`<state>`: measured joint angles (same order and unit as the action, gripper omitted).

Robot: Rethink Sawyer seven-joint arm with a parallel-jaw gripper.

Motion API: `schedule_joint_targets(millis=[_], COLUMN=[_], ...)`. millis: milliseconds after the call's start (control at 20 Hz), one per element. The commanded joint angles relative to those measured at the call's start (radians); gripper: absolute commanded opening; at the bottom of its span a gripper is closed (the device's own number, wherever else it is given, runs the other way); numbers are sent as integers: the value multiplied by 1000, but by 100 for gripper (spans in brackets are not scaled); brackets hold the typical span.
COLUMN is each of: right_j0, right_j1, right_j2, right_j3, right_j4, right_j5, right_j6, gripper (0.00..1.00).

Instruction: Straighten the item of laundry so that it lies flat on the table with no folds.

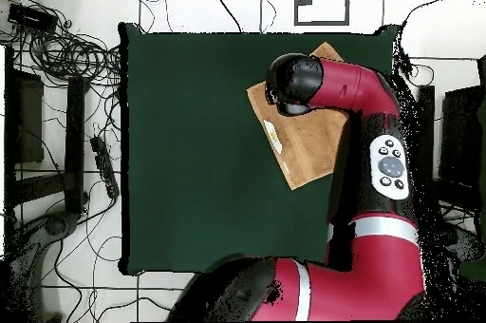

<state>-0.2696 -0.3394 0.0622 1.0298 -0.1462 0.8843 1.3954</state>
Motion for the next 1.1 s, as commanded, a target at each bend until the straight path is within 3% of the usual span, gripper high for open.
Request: schedule_joint_targets(millis=[50, 1100], right_j0=[66, 81], right_j1=[20, 31], right_j2=[26, 1], right_j3=[11, -24], right_j4=[57, 87], right_j5=[5, -40], right_j6=[277, 260], gripper=[100, 100])
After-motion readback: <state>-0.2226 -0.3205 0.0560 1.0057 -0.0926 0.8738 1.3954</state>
